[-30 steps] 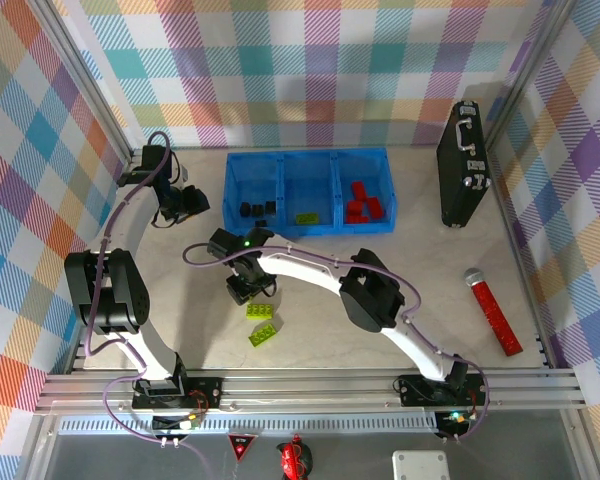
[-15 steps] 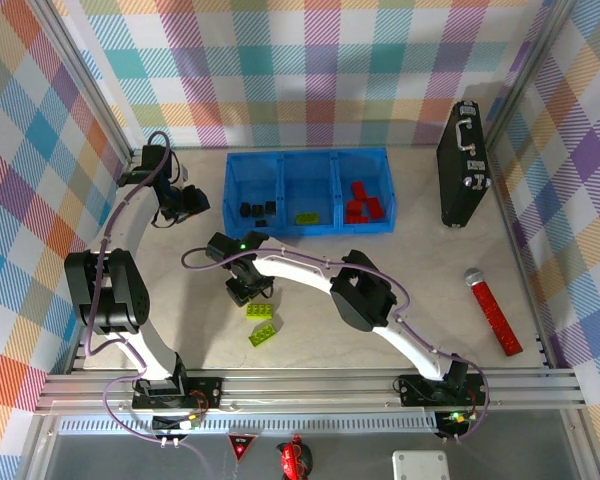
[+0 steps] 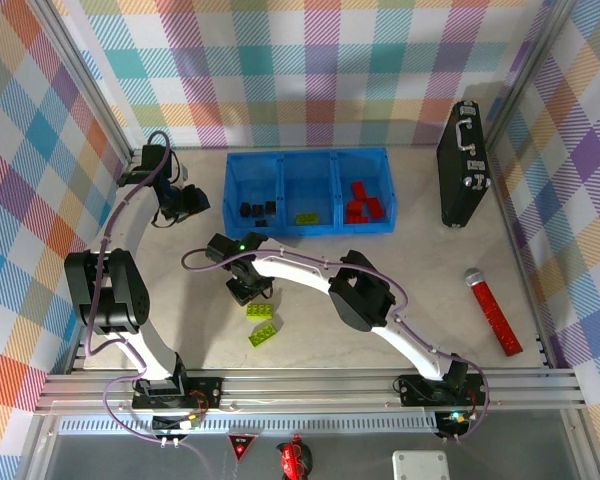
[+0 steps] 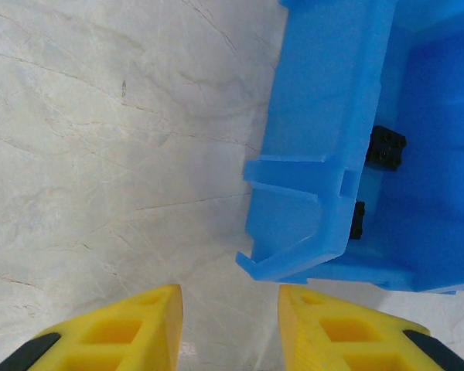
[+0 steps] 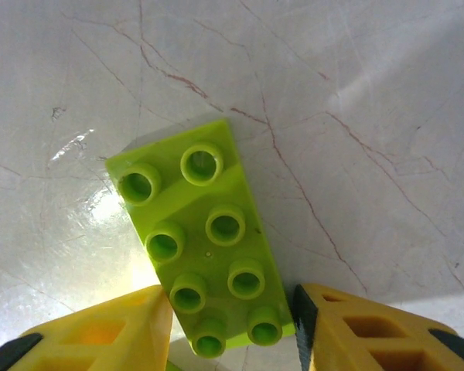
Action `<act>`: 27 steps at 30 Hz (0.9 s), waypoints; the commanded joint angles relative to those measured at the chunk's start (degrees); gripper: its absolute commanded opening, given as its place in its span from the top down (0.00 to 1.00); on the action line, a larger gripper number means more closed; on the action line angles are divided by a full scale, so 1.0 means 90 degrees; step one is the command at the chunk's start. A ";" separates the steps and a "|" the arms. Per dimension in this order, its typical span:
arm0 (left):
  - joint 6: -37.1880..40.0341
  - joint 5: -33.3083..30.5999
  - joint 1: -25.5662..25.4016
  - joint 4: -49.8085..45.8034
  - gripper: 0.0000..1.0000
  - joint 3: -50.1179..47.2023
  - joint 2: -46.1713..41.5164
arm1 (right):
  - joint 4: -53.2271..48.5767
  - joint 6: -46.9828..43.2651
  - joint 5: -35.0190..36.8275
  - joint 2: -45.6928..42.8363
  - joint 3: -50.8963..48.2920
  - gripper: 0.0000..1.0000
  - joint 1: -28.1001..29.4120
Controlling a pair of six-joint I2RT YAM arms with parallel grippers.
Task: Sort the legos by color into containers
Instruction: Pick up the lego from the center of the table.
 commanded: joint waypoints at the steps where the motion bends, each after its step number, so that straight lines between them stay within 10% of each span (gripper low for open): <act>1: 0.0055 0.0103 0.0091 -0.0003 0.63 -0.0061 -0.0026 | -0.0084 -0.0048 -0.0010 0.0068 0.0132 0.56 0.0068; 27: 0.0036 0.0296 0.0093 -0.0061 0.63 -0.0003 0.0089 | 0.0621 0.0798 0.0331 -0.2077 -0.2796 0.60 -0.0630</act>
